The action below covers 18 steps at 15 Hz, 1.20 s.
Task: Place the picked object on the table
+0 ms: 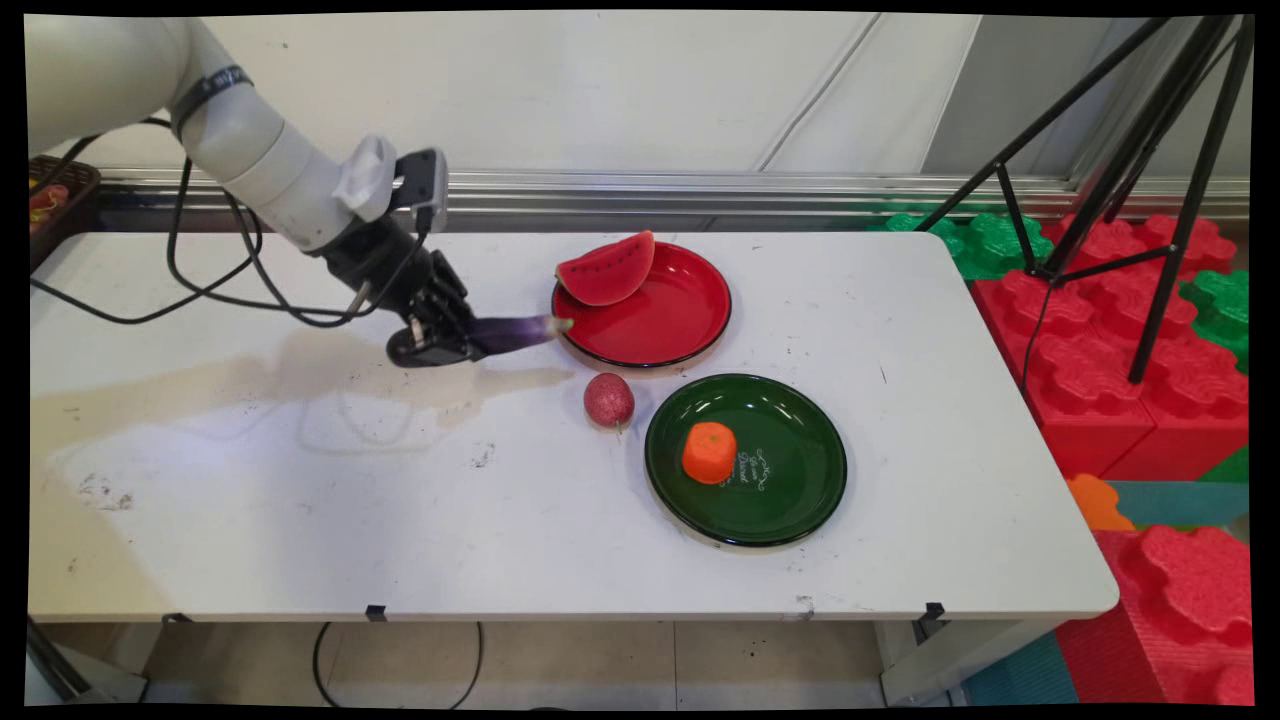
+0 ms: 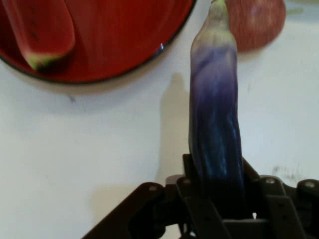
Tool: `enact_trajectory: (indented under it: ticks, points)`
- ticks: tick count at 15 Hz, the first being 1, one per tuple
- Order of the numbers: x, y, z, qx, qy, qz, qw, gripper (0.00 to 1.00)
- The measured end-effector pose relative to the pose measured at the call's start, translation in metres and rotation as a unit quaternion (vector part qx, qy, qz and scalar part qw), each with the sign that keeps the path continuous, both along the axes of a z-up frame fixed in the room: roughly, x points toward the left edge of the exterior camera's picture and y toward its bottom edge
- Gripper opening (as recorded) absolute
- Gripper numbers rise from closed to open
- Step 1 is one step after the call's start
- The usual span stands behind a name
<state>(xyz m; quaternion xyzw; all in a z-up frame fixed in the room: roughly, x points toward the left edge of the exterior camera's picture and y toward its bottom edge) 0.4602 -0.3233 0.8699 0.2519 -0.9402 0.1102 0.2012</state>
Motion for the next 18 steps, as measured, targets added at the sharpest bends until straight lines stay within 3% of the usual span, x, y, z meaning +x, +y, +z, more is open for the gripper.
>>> enact_trajectory:
  ticks: [8,16,17,18]
  points:
    - [0.008,-0.001,-0.036,0.027,-0.026,-0.001,0.9993,0.0]
    - [0.003,-0.011,-0.07,0.048,-0.034,0.007,0.9983,0.0]
    - [0.002,-0.011,-0.072,0.049,-0.034,0.007,0.9982,1.0]
    - [0.002,-0.012,-0.074,0.05,-0.033,0.007,0.9982,1.0]
